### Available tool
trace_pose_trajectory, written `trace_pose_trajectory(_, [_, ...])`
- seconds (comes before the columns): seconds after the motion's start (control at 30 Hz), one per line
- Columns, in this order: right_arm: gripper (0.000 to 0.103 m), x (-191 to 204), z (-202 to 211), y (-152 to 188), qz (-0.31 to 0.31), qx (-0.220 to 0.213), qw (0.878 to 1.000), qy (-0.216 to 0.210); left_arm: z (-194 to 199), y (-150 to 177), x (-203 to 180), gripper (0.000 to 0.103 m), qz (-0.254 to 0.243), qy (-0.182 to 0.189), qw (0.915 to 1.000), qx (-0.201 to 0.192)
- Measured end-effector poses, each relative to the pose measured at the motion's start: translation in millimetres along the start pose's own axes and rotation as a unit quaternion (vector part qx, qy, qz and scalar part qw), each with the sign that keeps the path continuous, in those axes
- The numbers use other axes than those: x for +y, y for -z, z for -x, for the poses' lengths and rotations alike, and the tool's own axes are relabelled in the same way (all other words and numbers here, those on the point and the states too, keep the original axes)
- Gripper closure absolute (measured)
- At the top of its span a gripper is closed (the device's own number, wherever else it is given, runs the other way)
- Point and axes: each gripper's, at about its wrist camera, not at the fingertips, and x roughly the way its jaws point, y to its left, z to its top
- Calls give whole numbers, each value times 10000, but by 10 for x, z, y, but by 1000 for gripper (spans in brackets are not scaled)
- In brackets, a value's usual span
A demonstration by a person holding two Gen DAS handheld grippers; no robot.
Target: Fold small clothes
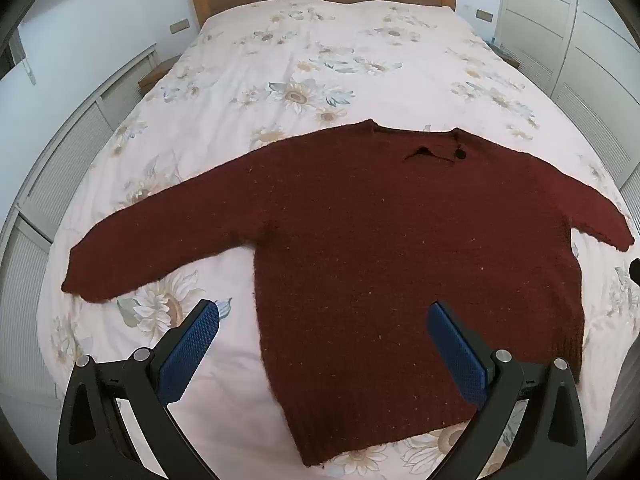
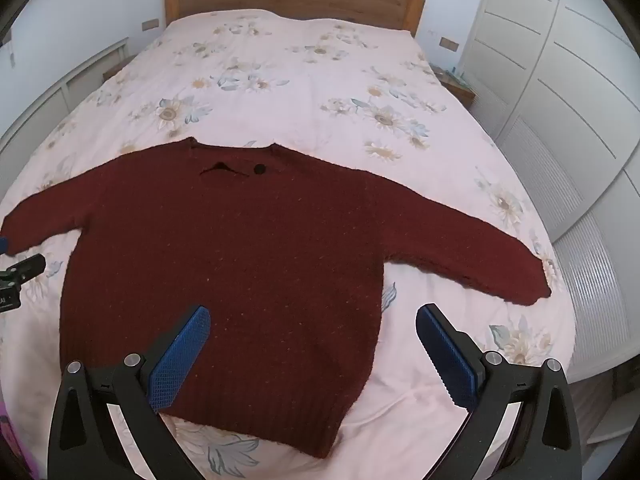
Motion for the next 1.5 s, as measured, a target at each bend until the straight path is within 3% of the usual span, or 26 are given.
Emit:
trace_pose_trajectory(0.2, [0, -2, 24, 5, -5, -22, 10000, -56, 17, 15, 92, 1, 75, 237, 9997, 85])
trace_pose_trajectory(0.23, [0, -15, 37, 5, 12, -15, 10000, -39, -3, -1, 30, 1, 24, 41, 10000, 86])
trace_pose_trajectory(0.57, [0, 41, 17, -14, 122, 25, 9999, 53, -10, 1, -39, 1, -34, -120, 9999, 52])
trace_pose_trajectory(1.5, [0, 75, 12, 32, 253, 61, 9996, 105, -13, -15, 8, 1, -44, -121, 9999, 36])
